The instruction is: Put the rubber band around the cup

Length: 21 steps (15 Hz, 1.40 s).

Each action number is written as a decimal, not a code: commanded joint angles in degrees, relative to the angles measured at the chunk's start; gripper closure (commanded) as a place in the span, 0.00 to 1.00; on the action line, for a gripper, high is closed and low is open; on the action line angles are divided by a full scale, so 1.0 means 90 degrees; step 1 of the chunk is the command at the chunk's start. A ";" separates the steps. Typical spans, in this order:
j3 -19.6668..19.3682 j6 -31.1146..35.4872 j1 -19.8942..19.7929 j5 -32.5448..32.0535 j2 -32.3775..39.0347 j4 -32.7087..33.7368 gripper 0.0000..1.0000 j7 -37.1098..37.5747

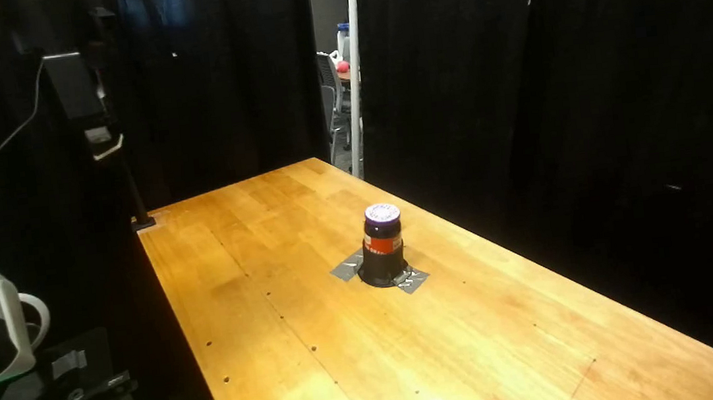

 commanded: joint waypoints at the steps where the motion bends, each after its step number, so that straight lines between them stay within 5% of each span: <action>1: 0.0643 0.0871 -0.0584 -0.0603 0.1592 0.1112 0.00 0.0355; 6: 0.1143 0.2438 -0.1389 -0.1364 0.3486 0.2086 0.00 0.0819; 10: 0.1196 0.2755 -0.1712 -0.2139 0.5105 0.3052 0.00 0.1039; 11: 0.0365 0.2705 -0.0906 -0.2359 0.5461 0.3286 0.00 0.1096; 14: -0.0502 0.2687 -0.0200 -0.2326 0.6286 0.3957 0.00 0.0907; 21: -0.1788 0.2644 0.0862 -0.2185 0.7397 0.5133 0.00 0.0846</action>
